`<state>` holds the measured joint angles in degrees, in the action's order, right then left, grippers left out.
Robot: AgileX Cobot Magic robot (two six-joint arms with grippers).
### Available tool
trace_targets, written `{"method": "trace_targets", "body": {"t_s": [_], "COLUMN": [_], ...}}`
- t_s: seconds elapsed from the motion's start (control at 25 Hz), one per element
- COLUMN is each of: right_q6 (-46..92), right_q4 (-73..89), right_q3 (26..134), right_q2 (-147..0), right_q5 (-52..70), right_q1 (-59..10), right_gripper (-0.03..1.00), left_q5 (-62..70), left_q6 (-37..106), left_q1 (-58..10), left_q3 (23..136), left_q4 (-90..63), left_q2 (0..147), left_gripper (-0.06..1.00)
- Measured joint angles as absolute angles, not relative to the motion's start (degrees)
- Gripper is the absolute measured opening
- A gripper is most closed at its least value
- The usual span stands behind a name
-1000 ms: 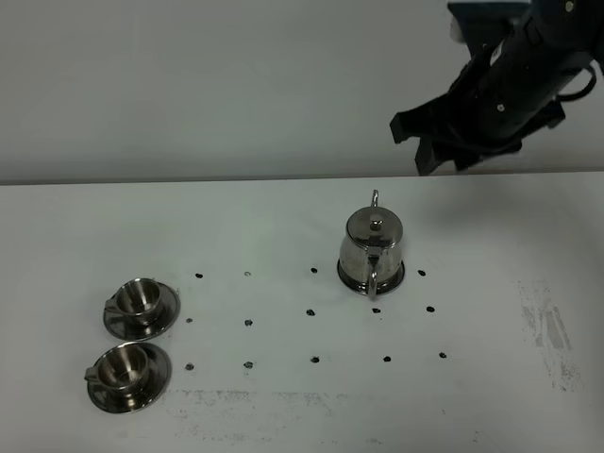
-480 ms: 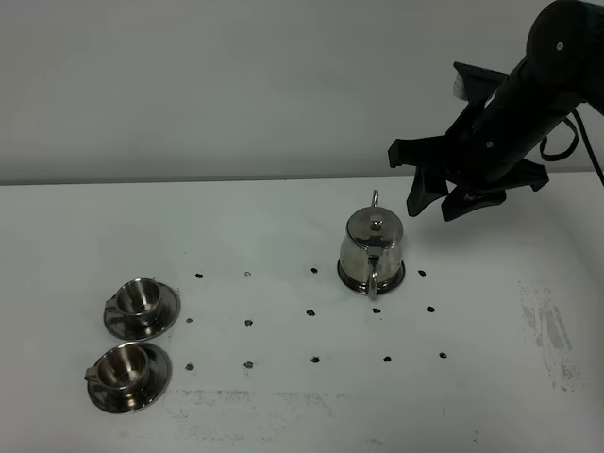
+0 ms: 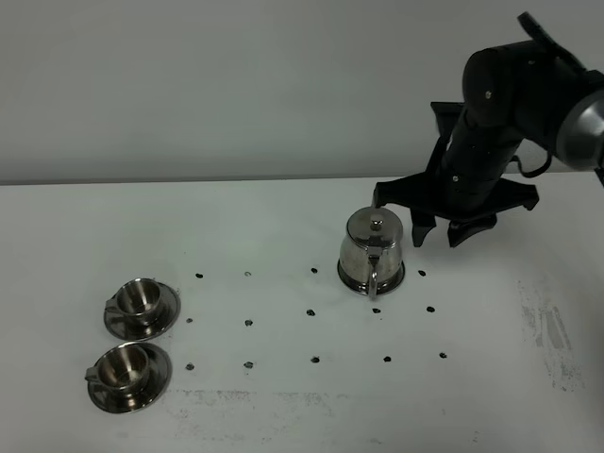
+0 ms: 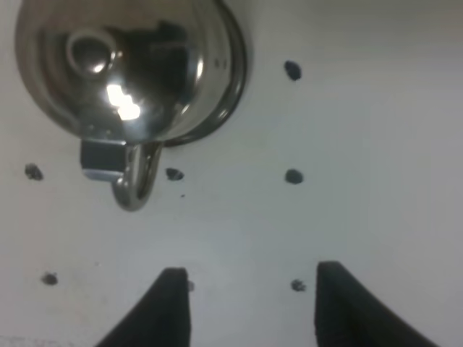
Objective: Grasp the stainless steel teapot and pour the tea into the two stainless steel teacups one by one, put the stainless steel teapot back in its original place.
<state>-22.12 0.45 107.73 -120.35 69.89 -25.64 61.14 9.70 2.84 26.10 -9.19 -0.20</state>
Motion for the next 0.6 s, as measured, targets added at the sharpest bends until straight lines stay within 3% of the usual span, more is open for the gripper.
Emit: {"method": "trace_targets", "body": {"t_s": [0.6], "right_q6": [-26.35], "right_q4": [11.84], "right_q3": [111.14], "right_q2": [-123.38], "right_q5": [69.82], "right_q1": [-26.65], "right_gripper": [0.34], "left_q5": [61.14], "left_q6": [9.70], "left_q1": [2.84], "left_q3": [26.10], "left_q4": [-9.19], "left_q2": [-0.20], "left_gripper": [0.54]}}
